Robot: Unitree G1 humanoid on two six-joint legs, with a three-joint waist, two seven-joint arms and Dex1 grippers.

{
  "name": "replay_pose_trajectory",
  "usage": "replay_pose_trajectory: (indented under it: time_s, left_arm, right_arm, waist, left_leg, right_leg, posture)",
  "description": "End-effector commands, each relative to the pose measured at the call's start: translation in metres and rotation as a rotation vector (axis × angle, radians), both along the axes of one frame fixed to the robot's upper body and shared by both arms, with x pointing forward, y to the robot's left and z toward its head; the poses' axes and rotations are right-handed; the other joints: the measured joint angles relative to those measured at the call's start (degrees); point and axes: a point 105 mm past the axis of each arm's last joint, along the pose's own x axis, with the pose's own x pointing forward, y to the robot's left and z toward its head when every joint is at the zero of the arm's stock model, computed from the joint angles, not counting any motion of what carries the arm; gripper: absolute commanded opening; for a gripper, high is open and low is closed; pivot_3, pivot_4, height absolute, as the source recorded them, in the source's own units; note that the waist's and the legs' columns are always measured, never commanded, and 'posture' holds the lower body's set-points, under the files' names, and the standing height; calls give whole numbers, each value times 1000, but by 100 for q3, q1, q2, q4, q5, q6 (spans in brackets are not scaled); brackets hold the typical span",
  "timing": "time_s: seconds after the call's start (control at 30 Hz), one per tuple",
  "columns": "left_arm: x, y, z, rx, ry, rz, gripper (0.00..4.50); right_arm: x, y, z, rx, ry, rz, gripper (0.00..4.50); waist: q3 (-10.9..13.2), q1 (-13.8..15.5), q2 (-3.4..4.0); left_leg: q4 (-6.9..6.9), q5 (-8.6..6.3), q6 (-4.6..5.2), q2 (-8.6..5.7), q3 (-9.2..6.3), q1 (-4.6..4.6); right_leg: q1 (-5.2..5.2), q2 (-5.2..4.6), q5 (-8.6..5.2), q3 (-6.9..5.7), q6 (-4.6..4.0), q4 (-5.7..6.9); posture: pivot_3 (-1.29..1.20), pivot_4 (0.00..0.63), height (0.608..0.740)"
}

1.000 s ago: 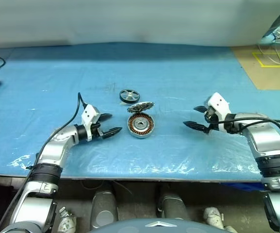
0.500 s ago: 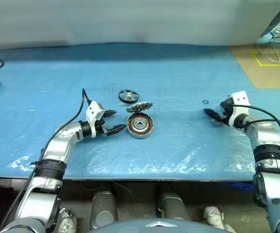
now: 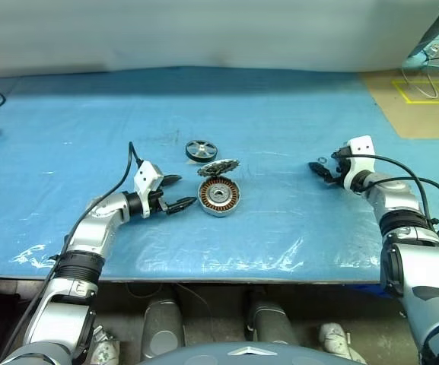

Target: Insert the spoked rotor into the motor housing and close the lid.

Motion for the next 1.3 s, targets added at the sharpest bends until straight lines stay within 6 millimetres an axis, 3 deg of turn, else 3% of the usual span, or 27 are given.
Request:
replay_pose_trajectory:
  time_s: [0.03,0.37,0.4,0.57,0.7,0.8,0.93,1.03,1.3]
  left_arm:
    - [2,8,4,1,-32,22,4500]
    - [4,9,2,5,-41,29,4500]
    - [4,9,3,5,-41,28,4500]
    - [4,7,6,3,-43,21,4500]
    - [5,7,6,0,-37,19,4500]
    - [5,9,9,0,-38,12,4500]
    - [-1,5,5,-9,-17,-28,4500]
    - [-2,3,5,-11,-14,-42,4500]
    - [-6,-2,12,-18,-11,-83,4500]
  right_arm:
    - [-1,1,-8,1,29,-10,4084]
    - [-5,-1,-17,8,57,-19,706]
    - [-5,-1,-18,8,57,-18,565]
    - [-7,1,-17,8,47,12,565]
    - [-8,10,-3,36,-23,95,565]
    - [-20,30,11,105,-72,259,565]
    - [-52,60,17,80,-62,495,565]
    - [-63,73,24,77,-66,560,565]
    - [-87,137,45,36,-49,845,565]
  waist:
    - [0,0,0]
    - [0,0,0]
    - [0,0,0]
    - [0,2,0]
    - [0,2,0]
    - [0,12,-1]
    - [1,30,0]
    - [1,10,0]
    - [0,27,0]
  left_leg:
    - [0,0,0,0,0,0]
    - [-1,-1,0,1,0,0]
    - [-1,-1,0,1,0,0]
    - [-4,-1,0,3,0,0]
    - [-8,-1,0,4,1,-1]
    - [-16,-1,0,4,1,-4]
    - [-46,-1,2,2,1,-6]
    - [-69,0,2,-4,3,-5]
    - [-93,0,1,-4,4,-2]
  right_leg:
    - [0,0,0,0,0,0]
    - [1,0,0,0,0,-4]
    - [1,0,0,0,0,-4]
    - [1,1,0,0,0,-6]
    - [0,1,0,0,0,-13]
    - [-1,2,0,0,0,-18]
    - [-2,3,-1,0,1,-45]
    - [-4,2,0,-1,1,-63]
    - [-4,2,-1,-1,1,-85]
  posture:
    - [0,150,740]
    - [0,150,740]
    - [0,150,740]
    - [0,150,740]
    - [0,150,740]
    - [0,150,740]
    - [0,150,740]
    - [0,150,740]
    - [0,150,740]
